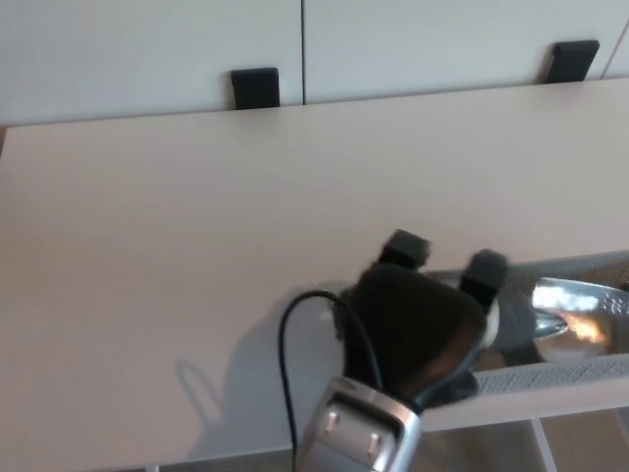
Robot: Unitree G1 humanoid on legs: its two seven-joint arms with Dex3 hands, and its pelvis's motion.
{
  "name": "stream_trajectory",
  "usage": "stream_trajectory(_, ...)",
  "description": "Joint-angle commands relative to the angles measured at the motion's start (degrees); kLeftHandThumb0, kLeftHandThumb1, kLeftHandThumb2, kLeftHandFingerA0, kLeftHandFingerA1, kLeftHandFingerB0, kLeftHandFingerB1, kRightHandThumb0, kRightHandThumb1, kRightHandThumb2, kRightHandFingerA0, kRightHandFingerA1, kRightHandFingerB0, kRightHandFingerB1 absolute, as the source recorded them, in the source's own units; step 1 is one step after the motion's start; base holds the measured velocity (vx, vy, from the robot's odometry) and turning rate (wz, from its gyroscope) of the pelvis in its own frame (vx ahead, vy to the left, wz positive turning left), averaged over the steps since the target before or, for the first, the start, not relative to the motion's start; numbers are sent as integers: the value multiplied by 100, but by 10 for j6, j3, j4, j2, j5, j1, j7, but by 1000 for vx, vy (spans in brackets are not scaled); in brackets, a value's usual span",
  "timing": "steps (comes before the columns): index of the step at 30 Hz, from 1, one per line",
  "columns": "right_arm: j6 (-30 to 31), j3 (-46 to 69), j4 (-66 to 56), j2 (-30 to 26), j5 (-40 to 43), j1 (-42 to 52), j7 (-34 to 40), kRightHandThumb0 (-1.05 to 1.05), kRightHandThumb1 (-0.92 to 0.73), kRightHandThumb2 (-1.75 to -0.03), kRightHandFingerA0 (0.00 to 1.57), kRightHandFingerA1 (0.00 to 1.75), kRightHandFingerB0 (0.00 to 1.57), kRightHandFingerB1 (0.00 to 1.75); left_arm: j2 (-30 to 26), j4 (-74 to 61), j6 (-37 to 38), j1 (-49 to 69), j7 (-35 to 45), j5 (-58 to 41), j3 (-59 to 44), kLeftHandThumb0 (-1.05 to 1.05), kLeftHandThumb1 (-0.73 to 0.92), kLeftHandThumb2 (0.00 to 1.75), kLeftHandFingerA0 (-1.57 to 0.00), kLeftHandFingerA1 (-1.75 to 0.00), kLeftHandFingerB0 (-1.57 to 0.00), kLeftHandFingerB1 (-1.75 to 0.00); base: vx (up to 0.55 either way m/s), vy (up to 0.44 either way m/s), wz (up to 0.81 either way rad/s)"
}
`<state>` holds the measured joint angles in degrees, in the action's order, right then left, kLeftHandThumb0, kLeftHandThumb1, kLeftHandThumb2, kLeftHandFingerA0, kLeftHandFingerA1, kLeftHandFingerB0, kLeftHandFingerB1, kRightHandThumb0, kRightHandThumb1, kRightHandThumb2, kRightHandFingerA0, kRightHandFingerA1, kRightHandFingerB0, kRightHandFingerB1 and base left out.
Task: The robot walks towards a desk on which a shovel is kept on the left hand side and a container is kept on the right hand side. The robot picks up the shovel using its left hand and places it in the container.
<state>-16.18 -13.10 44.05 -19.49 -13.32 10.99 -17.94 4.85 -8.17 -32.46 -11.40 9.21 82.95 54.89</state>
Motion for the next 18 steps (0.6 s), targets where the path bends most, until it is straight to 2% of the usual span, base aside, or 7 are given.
stream_trajectory(1, -5, 0, -2, -17, -6, -1, -2, -19, -59, -105, 27, 62, 13, 55, 11, 19, 0, -1, 113, 65, 24, -103, 61, 103, 0, 0, 0, -5, 0, 0, 0)
stream_trajectory(8, 11, 4, -24, -17, -2, 10, -6, -16, -59, -103, 26, 61, 12, 54, 7, 9, 4, 3, 132, 70, 18, -102, 60, 103, 0, 0, 0, -8, 0, 0, 0)
stream_trajectory(14, 0, 2, -12, -17, 0, 8, -6, -18, -60, -105, 26, 61, 12, 54, 1, -8, 12, 10, 141, 71, 10, -103, 62, 103, 0, 0, 0, -6, 0, 0, 0)
stream_trajectory(18, 10, -1, -19, -17, -5, 5, -7, -19, -59, -104, 26, 62, 12, 55, -17, -71, 36, 15, 101, 63, -1, -103, 61, 104, 0, 0, 0, -8, 0, 0, 0)
